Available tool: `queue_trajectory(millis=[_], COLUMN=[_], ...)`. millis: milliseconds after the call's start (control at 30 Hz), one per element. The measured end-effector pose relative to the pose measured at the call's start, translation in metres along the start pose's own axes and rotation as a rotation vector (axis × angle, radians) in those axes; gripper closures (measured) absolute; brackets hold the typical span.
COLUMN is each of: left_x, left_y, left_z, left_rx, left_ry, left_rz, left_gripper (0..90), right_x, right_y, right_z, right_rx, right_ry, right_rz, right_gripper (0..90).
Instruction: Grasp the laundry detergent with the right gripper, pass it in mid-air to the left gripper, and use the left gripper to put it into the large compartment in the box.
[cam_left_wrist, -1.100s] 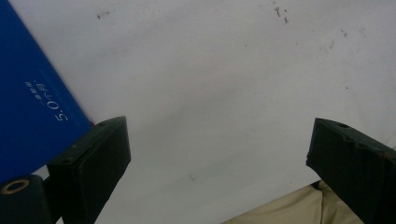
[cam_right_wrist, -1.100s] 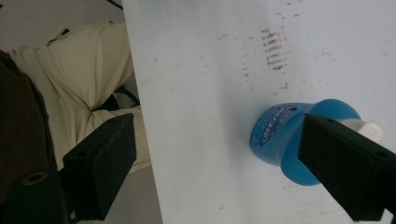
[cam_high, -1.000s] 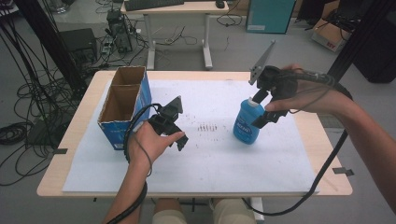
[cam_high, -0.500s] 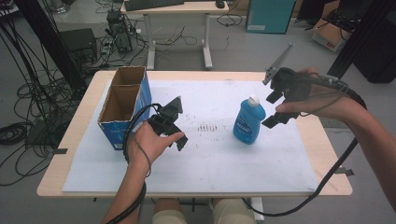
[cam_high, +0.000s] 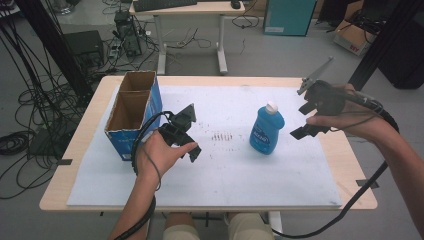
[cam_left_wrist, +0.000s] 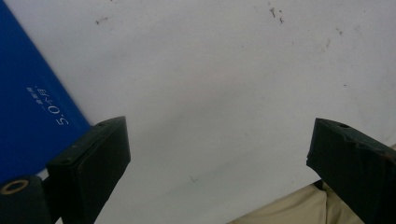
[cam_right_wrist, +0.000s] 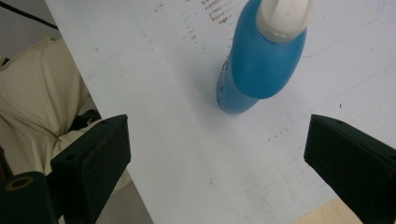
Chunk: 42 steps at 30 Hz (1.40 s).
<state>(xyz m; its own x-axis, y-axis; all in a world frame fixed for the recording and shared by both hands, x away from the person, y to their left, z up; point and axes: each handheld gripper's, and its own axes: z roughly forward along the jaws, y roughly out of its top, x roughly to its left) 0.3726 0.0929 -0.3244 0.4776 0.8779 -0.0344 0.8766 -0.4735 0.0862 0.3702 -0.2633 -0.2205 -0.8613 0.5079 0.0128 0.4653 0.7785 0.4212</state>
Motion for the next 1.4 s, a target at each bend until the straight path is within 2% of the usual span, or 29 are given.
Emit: queue_trajectory(millis=[67, 167, 200, 300, 367, 633, 967, 1067, 1400], left_x=[0.000, 0.000, 0.000, 0.000, 0.000, 0.001, 0.003, 0.004, 0.003], left_y=[0.000, -0.001, -0.001, -0.001, -0.001, -0.002, -0.002, -0.002, -0.002], left_z=[0.001, 0.002, 0.003, 0.002, 0.002, 0.003, 0.005, 0.006, 0.007], left_rx=[0.003, 0.007, 0.007, 0.006, 0.004, 0.004, 0.012, 0.014, 0.007], left_ry=[0.002, -0.001, 0.002, -0.001, 0.000, 0.003, 0.008, 0.006, 0.002], left_rz=[0.002, 0.002, 0.004, 0.004, 0.005, 0.001, -0.005, -0.004, 0.001], left_gripper=[6.2, 6.2, 6.2, 6.2, 6.2, 6.1, 6.1, 6.0, 6.0], right_x=[-0.002, -0.005, -0.007, -0.010, -0.012, -0.018, -0.020, -0.021, -0.020], right_y=[-0.003, -0.010, -0.015, -0.020, -0.026, -0.039, -0.046, -0.048, -0.050], right_z=[0.001, 0.006, 0.011, 0.014, 0.022, 0.043, 0.066, 0.078, 0.103], right_rx=[-0.002, -0.016, -0.030, -0.040, -0.056, -0.101, -0.146, -0.165, -0.213], right_ry=[-0.005, -0.012, -0.016, -0.017, -0.033, -0.047, -0.066, -0.080, -0.087], right_rz=[-0.007, 0.012, 0.035, 0.047, 0.071, 0.119, 0.129, 0.132, 0.139], right_gripper=[6.3, 6.0, 5.4, 5.2, 5.0, 4.6, 4.4, 4.3, 3.5])
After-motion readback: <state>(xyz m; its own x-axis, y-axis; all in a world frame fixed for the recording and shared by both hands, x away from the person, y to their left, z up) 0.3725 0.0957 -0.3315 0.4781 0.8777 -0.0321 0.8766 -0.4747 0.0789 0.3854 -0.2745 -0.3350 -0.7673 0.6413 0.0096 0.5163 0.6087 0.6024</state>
